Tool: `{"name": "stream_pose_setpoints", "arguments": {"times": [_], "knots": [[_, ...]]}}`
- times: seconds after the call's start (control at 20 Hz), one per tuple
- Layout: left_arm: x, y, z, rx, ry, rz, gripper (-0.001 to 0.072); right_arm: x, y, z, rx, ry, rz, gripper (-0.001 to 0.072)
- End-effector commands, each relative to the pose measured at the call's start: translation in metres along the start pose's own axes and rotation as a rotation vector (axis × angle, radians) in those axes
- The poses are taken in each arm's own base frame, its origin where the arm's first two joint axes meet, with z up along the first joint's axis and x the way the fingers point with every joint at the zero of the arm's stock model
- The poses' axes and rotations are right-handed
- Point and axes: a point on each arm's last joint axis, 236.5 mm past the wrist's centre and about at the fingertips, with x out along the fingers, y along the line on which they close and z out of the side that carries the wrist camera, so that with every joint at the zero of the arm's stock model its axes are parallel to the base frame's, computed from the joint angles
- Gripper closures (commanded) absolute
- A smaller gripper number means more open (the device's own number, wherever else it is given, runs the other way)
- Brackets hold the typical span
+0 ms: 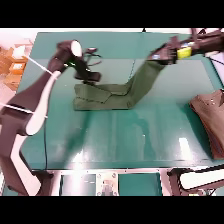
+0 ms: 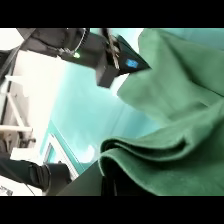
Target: Fold the shirts.
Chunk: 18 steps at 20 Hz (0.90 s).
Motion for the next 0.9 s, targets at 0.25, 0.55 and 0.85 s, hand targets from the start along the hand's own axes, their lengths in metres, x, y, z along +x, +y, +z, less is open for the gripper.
{"name": "stream_pose_setpoints", "arguments": {"times": [0.25,0.55,0.85], "knots": [[-0.089,0.176,-0.067,-0.223,0.105,0.277,0.0684,0.263,0.05,0.005,-0.012,-0.101,0.064,0.0699],[-0.102,0.212,-0.083,-0.311,0.082,0.202,0.0684,0.376,-0.011,-0.028,0.108,-0.145,-0.006,0.0172],[-0.104,0.219,-0.086,-0.294,0.075,0.172,0.0683,0.199,-0.081,0.035,0.184,-0.09,-0.025,0.0238]]}}
